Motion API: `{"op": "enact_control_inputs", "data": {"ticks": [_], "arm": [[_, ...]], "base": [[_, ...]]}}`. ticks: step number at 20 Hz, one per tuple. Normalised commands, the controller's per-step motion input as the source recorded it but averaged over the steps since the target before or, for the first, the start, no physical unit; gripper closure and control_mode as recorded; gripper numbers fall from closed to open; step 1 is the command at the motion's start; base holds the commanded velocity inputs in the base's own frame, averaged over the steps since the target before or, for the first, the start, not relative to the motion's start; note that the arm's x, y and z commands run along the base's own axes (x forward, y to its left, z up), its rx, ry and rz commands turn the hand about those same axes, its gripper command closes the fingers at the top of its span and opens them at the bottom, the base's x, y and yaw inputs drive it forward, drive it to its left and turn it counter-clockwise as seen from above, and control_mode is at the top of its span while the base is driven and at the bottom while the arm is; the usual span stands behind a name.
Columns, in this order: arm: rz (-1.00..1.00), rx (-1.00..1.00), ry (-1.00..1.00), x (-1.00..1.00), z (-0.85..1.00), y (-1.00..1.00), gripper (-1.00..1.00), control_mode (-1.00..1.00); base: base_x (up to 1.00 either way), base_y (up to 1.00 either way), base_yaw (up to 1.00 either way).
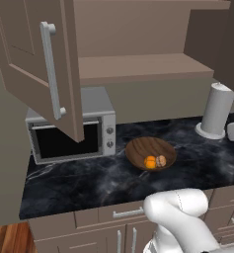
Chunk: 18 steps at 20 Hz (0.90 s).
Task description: Open the cabinet. Pick the orange and tangerine from the cabinet and place them into the bowl. Then close the cabinet.
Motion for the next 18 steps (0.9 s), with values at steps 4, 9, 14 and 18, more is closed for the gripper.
{"op": "enact_control_inputs", "data": {"ticks": [4,9,14,18], "arm": [[0.0,0.01,-0.03,-0.16,0.09,-0.28,-1.0,-1.0],[0.0,0.0,0.01,-0.17,0.12,-0.33,-1.0,-1.0],[0.0,0.0,0.0,-0.19,0.01,-0.43,-1.0,-1.0],[0.01,0.01,0.0,-0.23,0.0,-0.41,-1.0,-1.0]], "base": [[0.0,0.0,0.0],[0.0,0.0,0.0],[0.0,0.0,0.0],[0.0,0.0,0.0]]}}
